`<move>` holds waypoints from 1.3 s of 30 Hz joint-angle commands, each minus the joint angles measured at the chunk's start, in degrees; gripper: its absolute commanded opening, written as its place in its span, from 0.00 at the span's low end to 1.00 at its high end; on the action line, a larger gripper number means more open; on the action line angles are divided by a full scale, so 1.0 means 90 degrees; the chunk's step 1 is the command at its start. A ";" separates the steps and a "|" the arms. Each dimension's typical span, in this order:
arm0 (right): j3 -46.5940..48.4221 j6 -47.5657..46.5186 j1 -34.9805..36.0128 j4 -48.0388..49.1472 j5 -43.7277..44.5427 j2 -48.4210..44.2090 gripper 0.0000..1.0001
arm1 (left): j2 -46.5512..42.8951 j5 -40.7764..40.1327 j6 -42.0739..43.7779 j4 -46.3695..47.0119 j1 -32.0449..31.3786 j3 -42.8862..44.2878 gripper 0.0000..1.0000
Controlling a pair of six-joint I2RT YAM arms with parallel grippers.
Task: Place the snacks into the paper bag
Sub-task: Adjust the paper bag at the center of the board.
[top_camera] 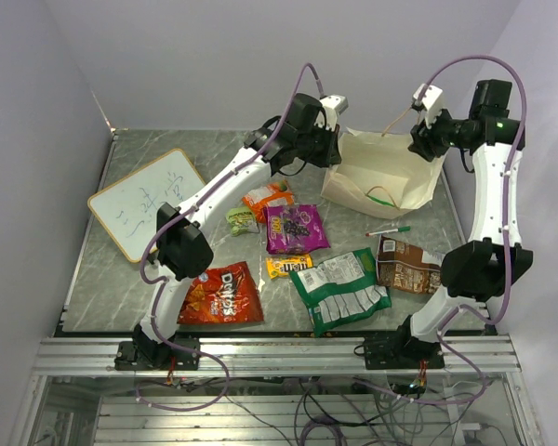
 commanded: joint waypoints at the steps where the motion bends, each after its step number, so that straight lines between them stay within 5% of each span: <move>1: 0.0039 -0.0082 0.0024 -0.0075 -0.0218 0.0201 0.44 | 0.0017 0.0220 -0.0078 0.0240 0.0030 0.0267 0.07; 7: -0.0015 0.0079 0.0024 0.0105 -0.0148 0.0327 0.32 | -0.0042 0.0222 -0.0068 0.0283 0.0040 0.0213 0.10; 13: 0.0052 0.0685 0.0024 0.0410 0.0061 0.0372 0.01 | -0.0153 0.0491 -0.0191 0.0511 0.0074 -0.0036 0.22; 21: 0.0318 0.1664 0.0019 0.0334 0.0409 0.0507 0.00 | -0.0762 0.1123 0.0112 0.0920 0.0361 -0.0467 0.69; 25: 0.0512 0.2046 0.0024 0.0254 0.0428 0.0561 0.00 | -0.1320 0.1207 0.0816 0.0841 0.0470 -0.0986 0.81; 33: 0.0635 0.2599 0.0023 0.0259 0.0921 0.0738 0.00 | -0.3069 0.1358 0.3013 0.1038 0.0471 -0.3823 0.87; 39: 0.0656 0.2698 0.0024 0.0172 0.0909 0.0811 0.00 | -0.3597 0.1951 0.5139 0.0320 0.0297 -0.5377 0.82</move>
